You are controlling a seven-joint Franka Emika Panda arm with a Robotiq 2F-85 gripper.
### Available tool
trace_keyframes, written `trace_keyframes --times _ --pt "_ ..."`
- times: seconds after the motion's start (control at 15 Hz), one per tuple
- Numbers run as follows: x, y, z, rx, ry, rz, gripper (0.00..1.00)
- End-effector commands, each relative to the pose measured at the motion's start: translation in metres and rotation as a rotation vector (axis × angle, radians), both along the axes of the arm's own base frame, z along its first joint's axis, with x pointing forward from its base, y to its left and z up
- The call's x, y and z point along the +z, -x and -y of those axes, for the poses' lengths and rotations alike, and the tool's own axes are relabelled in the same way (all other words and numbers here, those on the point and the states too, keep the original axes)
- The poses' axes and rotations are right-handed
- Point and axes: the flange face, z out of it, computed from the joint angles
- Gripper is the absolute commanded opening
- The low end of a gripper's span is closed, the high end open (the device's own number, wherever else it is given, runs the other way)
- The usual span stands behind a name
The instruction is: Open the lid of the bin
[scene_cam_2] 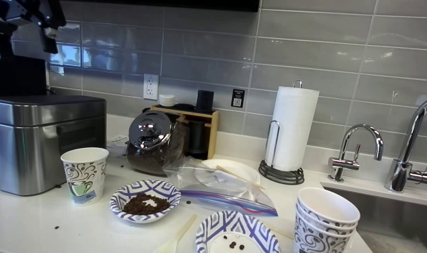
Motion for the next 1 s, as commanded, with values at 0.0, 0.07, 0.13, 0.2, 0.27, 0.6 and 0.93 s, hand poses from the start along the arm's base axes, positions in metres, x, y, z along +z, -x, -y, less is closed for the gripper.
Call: trace_keyframes --times 0.0,0.07,0.13,0.2,0.27,0.6,0.93 --pt "-0.006 0.017 -0.031 -0.020 0.038 0.075 1.00" --pt "-0.007 0.019 -0.041 -0.025 0.045 0.097 1.00" --pt "-0.008 0.020 -0.050 -0.023 0.045 0.127 1.00" --pt "-0.010 0.020 -0.058 -0.019 0.044 0.160 1.00" --pt "-0.011 0.019 -0.064 -0.019 0.045 0.188 1.00" --pt "-0.014 0.015 -0.077 0.015 0.031 0.249 1.00" --pt "-0.015 0.009 -0.082 0.018 0.029 0.252 1.00"
